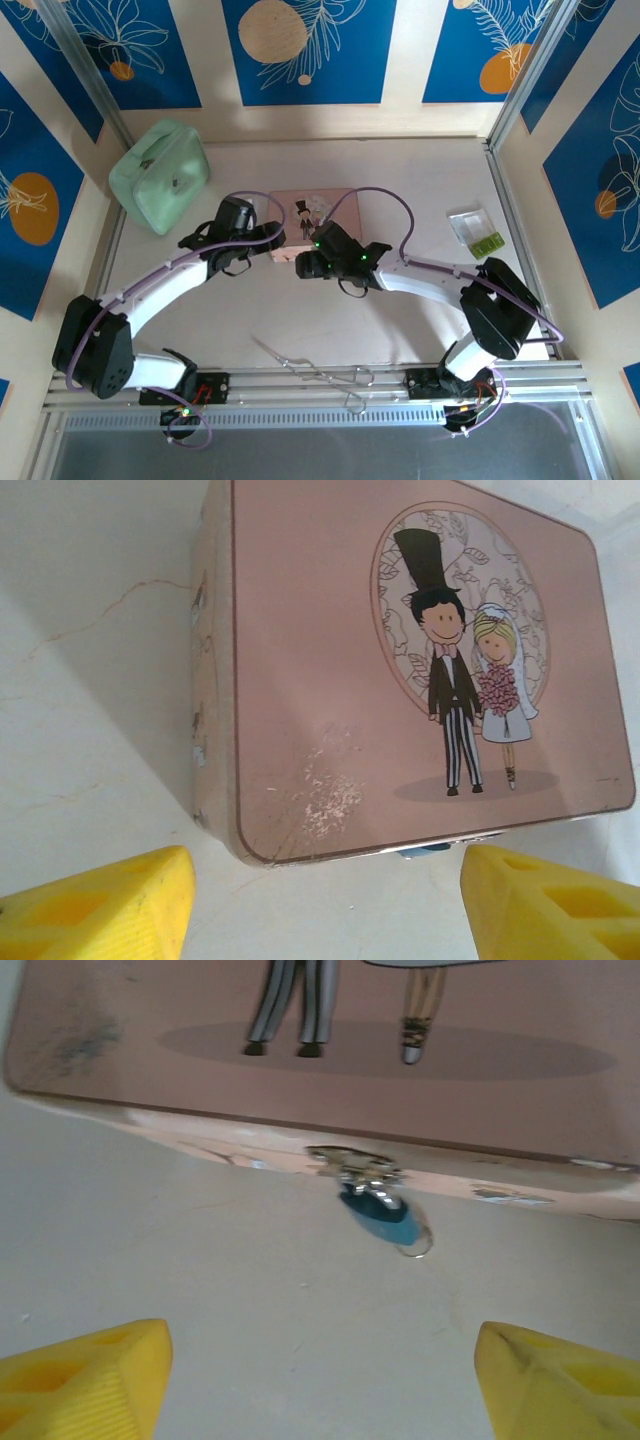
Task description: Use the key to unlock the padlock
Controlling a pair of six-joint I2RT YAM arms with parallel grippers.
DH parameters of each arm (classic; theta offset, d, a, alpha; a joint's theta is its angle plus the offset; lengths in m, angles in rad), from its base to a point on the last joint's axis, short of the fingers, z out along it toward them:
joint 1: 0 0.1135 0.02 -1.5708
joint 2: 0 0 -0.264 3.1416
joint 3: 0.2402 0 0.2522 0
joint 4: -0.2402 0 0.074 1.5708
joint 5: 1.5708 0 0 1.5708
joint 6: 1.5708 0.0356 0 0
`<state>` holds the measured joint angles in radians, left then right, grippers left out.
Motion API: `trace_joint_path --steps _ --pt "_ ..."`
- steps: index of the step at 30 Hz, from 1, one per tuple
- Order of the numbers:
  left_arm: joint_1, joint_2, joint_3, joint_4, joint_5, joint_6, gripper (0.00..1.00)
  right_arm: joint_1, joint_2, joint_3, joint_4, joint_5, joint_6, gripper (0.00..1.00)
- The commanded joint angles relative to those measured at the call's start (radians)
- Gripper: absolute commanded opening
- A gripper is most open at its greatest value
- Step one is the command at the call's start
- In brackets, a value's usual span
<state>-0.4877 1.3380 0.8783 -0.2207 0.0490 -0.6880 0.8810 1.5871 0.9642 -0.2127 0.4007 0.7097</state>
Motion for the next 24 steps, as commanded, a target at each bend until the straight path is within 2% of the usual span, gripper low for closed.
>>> trace_joint_path --steps 1,7,11,12,20,24 --pt "0.014 0.027 -0.003 0.039 0.054 0.004 0.70 0.012 0.015 -0.025 0.026 0.071 0.007 0.78" --pt "0.027 0.049 0.018 0.042 0.076 0.015 0.67 -0.004 0.017 -0.022 0.018 -0.049 -0.008 0.72" --pt "0.029 0.047 0.024 0.035 0.082 0.023 0.67 -0.008 0.014 -0.045 0.068 -0.063 -0.007 0.53" --pt "0.029 0.047 0.022 0.034 0.086 0.024 0.66 -0.008 0.018 -0.041 0.066 -0.052 -0.003 0.51" --pt "0.029 0.048 0.010 0.050 0.107 0.018 0.65 -0.003 0.043 -0.045 0.115 0.018 0.007 0.53" --pt "0.031 0.052 0.006 0.054 0.112 0.019 0.64 0.025 0.077 -0.029 0.117 0.101 0.023 0.63"
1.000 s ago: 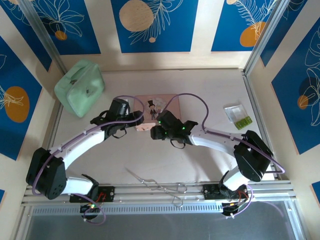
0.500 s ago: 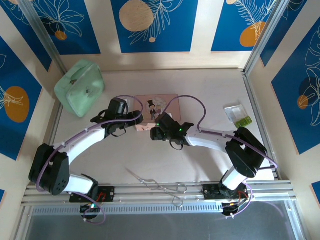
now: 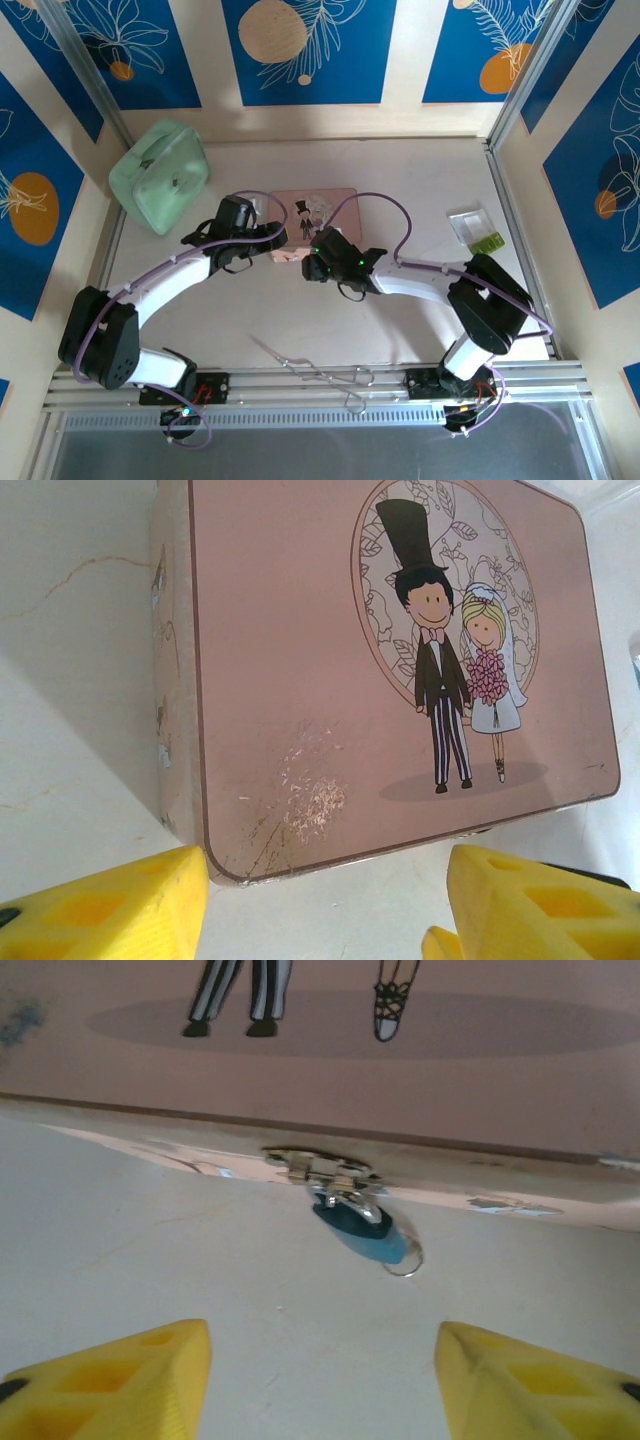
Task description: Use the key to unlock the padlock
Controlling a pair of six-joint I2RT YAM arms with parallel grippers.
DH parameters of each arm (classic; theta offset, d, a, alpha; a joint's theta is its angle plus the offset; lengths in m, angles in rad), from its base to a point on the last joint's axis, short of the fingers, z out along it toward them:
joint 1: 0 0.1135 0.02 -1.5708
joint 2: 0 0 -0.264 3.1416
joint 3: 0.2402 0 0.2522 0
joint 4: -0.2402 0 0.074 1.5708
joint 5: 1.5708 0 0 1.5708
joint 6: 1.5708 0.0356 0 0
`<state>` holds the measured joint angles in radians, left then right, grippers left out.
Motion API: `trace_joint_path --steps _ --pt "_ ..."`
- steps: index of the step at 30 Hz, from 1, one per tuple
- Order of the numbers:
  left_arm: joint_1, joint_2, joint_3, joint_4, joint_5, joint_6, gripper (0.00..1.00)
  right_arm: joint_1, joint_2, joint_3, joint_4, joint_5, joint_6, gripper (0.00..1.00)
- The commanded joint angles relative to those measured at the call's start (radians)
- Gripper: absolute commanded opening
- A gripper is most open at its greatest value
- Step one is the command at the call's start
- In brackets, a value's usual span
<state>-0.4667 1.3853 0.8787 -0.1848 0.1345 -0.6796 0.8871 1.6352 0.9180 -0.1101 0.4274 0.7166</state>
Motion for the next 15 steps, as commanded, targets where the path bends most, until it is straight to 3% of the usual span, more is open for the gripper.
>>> trace_joint_path --steps 1,15 --pt "0.010 0.004 0.004 0.021 0.028 0.009 0.64 0.021 0.039 0.027 0.006 0.086 0.020 0.63" --pt "0.010 0.014 -0.012 0.037 0.048 0.002 0.62 -0.001 0.146 0.141 -0.074 0.134 0.023 0.67"
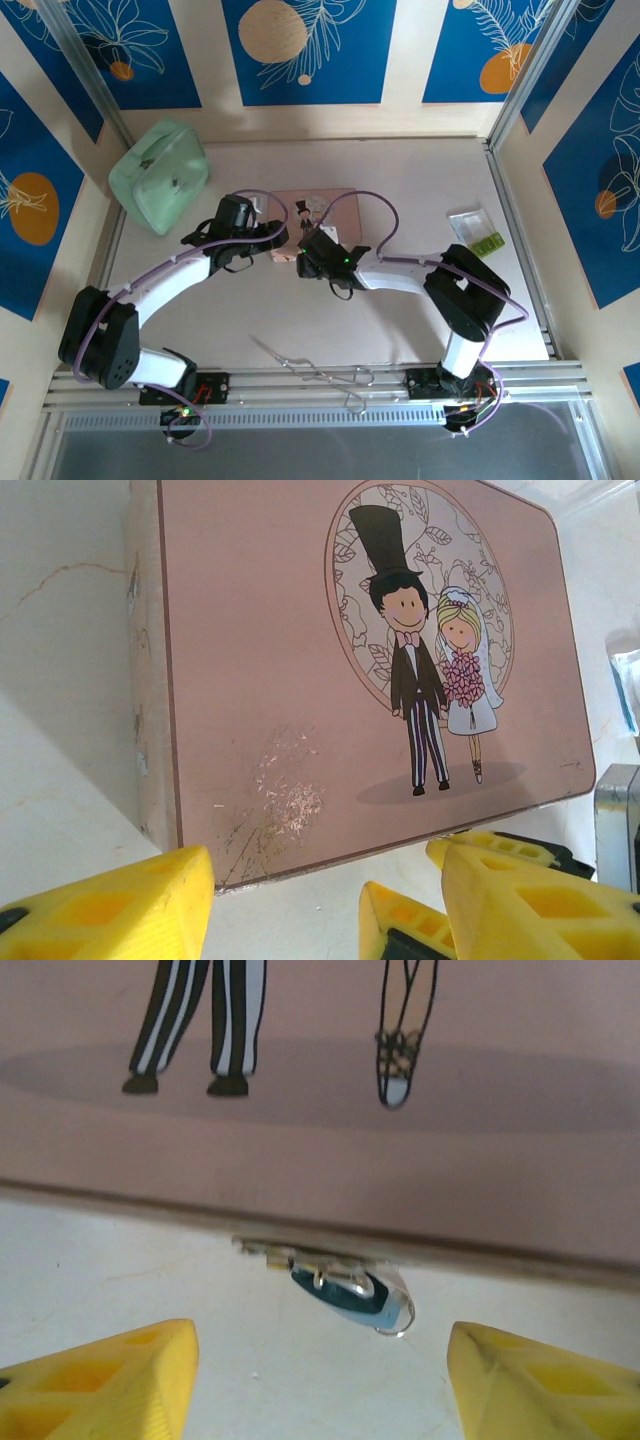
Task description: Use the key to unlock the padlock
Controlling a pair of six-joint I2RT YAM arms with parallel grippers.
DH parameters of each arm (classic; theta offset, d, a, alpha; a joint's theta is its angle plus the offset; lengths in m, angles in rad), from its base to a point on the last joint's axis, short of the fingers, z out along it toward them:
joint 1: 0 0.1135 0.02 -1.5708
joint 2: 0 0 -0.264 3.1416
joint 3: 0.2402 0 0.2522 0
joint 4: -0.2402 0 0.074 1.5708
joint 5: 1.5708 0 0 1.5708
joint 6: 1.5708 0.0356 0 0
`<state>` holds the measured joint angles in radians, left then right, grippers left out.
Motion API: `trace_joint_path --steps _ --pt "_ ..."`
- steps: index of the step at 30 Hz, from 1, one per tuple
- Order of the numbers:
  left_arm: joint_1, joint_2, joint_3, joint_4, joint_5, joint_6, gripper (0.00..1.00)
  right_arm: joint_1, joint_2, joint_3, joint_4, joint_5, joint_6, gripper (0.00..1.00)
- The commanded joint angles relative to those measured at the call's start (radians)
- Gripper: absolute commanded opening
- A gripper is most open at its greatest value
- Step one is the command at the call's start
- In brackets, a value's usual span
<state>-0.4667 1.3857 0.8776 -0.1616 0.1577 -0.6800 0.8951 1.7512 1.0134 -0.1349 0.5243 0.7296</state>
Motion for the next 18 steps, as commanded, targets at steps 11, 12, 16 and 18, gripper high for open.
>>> trace_joint_path --steps 11,12,16,18 --pt "0.010 0.015 -0.017 0.016 0.037 -0.001 0.60 -0.010 0.096 0.123 -0.135 0.068 0.028 0.66" --pt "0.010 0.015 -0.017 0.013 0.037 -0.001 0.60 -0.010 0.102 0.130 -0.142 0.068 0.028 0.65" --pt "0.010 0.015 -0.019 0.012 0.040 -0.002 0.60 -0.009 0.116 0.152 -0.156 0.068 0.024 0.63" --pt "0.010 0.015 -0.020 0.012 0.043 -0.002 0.59 -0.009 0.118 0.159 -0.164 0.068 0.022 0.63"
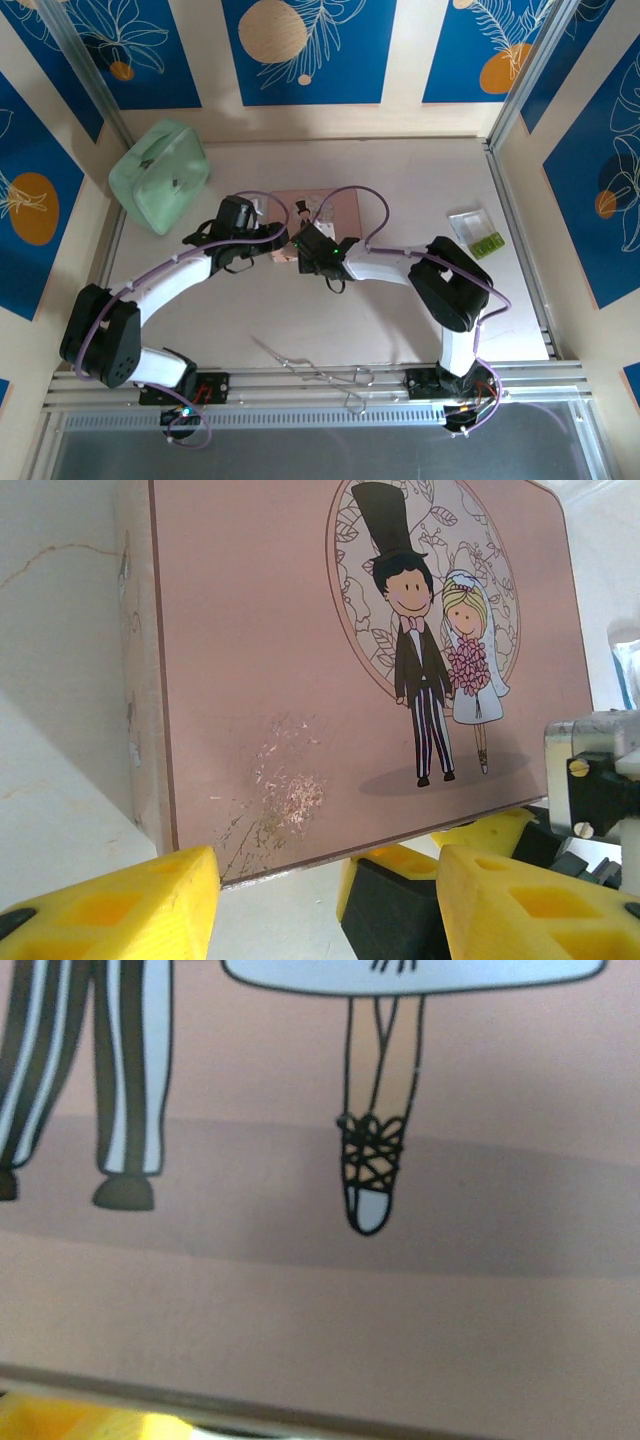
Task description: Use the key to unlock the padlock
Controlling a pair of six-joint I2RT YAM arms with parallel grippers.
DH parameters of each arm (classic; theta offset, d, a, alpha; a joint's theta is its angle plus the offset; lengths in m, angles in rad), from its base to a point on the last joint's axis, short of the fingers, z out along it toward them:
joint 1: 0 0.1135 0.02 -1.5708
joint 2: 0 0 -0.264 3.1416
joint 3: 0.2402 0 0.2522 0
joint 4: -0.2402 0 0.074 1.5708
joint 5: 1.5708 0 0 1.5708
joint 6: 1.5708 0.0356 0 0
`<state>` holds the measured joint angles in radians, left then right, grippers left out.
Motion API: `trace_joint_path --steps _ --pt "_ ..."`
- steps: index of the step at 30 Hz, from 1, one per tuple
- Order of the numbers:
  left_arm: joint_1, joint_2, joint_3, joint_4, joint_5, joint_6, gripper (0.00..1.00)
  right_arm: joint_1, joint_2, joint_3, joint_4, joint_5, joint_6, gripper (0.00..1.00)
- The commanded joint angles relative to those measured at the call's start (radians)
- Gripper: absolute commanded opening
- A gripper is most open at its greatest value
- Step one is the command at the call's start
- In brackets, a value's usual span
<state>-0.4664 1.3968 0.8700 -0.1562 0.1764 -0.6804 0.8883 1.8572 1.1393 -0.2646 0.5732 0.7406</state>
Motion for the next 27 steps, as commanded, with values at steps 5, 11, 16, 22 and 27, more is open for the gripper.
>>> trace_joint_path --steps 5,11,16,22,27 --pt "0.009 0.002 -0.016 0.003 0.025 0.000 0.59 -0.003 0.026 0.061 -0.066 0.021 0.009 0.62" --pt "0.009 0.000 -0.016 -0.010 0.018 0.006 0.58 -0.003 0.042 0.097 -0.115 0.025 0.018 0.58" --pt "0.009 -0.003 -0.018 -0.011 0.015 0.010 0.58 -0.002 0.057 0.119 -0.140 0.031 0.029 0.55" --pt "0.009 -0.002 -0.017 -0.013 0.014 0.012 0.58 -0.001 0.064 0.121 -0.146 0.030 0.026 0.47" --pt "0.009 0.002 -0.019 -0.011 0.012 0.013 0.58 0.000 0.070 0.135 -0.176 0.015 0.020 0.39"
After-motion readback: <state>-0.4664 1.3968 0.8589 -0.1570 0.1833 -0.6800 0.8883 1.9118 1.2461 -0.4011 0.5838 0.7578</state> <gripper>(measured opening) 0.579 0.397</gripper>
